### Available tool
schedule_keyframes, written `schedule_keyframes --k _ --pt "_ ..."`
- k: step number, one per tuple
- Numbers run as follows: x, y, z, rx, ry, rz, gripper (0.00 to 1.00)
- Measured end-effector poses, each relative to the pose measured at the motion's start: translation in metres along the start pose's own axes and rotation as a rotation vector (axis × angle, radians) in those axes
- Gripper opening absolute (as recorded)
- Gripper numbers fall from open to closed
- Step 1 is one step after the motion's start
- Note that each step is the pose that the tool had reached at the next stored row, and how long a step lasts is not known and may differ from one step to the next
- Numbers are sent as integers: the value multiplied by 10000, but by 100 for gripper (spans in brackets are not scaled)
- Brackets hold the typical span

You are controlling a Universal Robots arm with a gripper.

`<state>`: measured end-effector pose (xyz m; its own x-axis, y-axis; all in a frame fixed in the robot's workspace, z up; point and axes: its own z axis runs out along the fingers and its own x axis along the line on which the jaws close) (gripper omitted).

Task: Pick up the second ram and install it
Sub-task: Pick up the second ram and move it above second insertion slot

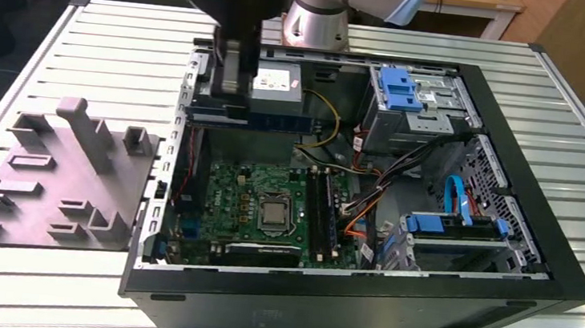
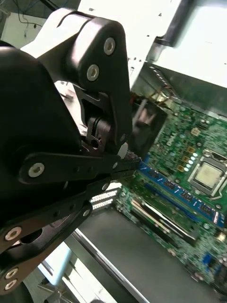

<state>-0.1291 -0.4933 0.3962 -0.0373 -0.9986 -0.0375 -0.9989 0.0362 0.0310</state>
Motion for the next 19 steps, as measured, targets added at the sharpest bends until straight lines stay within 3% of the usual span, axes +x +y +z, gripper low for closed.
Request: schedule_keyframes --k 10,19 --pt "-11 -297 -9 0 0 0 11" --pt "-12 -316 4 0 0 -1 11"
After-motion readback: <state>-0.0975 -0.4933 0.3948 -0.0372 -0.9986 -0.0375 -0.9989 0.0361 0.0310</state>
